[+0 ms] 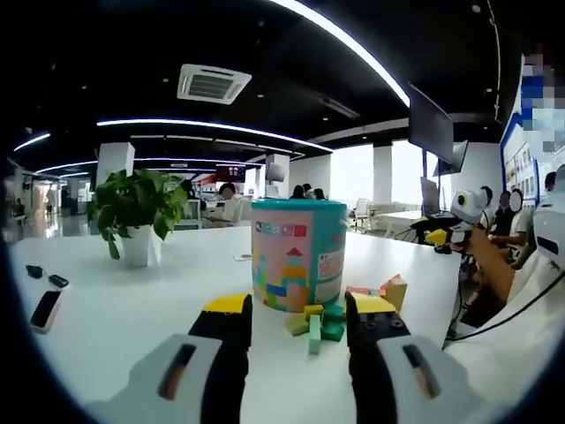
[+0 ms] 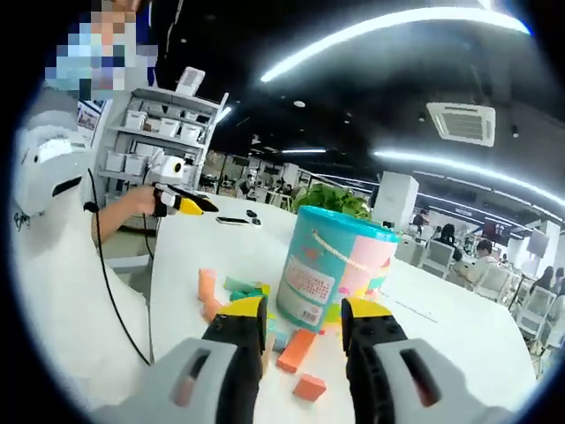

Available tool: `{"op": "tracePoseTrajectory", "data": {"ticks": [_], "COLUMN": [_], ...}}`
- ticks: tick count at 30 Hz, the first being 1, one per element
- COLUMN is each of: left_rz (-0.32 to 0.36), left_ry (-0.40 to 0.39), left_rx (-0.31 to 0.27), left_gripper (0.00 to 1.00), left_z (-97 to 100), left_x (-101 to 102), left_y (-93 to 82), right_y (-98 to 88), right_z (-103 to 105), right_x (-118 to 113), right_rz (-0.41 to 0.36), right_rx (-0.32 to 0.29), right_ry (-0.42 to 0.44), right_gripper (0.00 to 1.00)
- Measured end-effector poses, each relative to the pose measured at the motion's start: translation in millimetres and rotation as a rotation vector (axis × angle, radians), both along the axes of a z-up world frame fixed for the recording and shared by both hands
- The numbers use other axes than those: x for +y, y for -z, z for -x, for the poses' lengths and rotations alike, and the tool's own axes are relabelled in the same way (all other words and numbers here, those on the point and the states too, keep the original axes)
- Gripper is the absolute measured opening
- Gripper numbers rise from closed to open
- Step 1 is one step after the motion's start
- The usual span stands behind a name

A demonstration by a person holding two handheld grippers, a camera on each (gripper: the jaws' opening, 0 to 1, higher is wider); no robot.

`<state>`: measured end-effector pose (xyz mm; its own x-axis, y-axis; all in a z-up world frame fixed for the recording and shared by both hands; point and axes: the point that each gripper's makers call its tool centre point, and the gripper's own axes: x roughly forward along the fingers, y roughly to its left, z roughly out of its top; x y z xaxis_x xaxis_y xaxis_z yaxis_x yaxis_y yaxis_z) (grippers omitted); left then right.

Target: Arrange the toys in the designated storage area by placing each visible toy with the group until no toy remains scattered across the table.

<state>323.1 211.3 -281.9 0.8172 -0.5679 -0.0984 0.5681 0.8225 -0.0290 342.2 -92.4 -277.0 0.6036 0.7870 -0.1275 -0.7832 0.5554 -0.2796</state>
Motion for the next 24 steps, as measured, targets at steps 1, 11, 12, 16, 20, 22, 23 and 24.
{"op": "tracePoseTrajectory", "data": {"ticks": [1, 11, 12, 16, 20, 22, 23, 24], "left_rz": [-0.005, -0.006, -0.005, -0.005, -0.008, -0.011, -0.011, -0.01], "left_ry": [0.003, -0.002, -0.004, -0.003, -0.002, -0.001, 0.0, 0.001], "left_rx": [0.002, 0.004, 0.001, -0.003, 0.0, -0.002, -0.004, -0.006], "left_gripper": [0.44, 0.44, 0.44, 0.44, 0.44, 0.44, 0.44, 0.44], "left_z": [-0.2, -0.7, -0.7, 0.1, 0.1, 0.2, 0.4, 0.5], "left_x": [-1.8, 1.7, 2.1, 1.9, 0.8, 0.2, -0.3, -0.7], "left_y": [0.9, 1.3, 0.8, -0.4, 0.7, 0.2, -0.5, -1.3], "right_y": [2.6, 19.1, 19.7, 25.1, 32.0, 34.7, 36.5, 42.0], "right_z": [-0.4, -13.6, -12.2, -1.3, -3.2, -2.7, 0.6, 3.2], "right_x": [0.4, 0.0, 1.0, 12.6, 14.8, 15.8, 19.8, 24.0], "right_rz": [-0.004, -0.068, -0.074, -0.063, -0.025, -0.042, -0.053, -0.051], "right_rx": [0.01, 0.044, 0.053, 0.069, 0.061, 0.073, 0.091, 0.117], "right_ry": [-0.002, 0.094, 0.087, 0.051, 0.067, 0.072, 0.051, 0.036], "right_gripper": [0.33, 0.33, 0.34, 0.35, 0.33, 0.28, 0.26, 0.26]}}
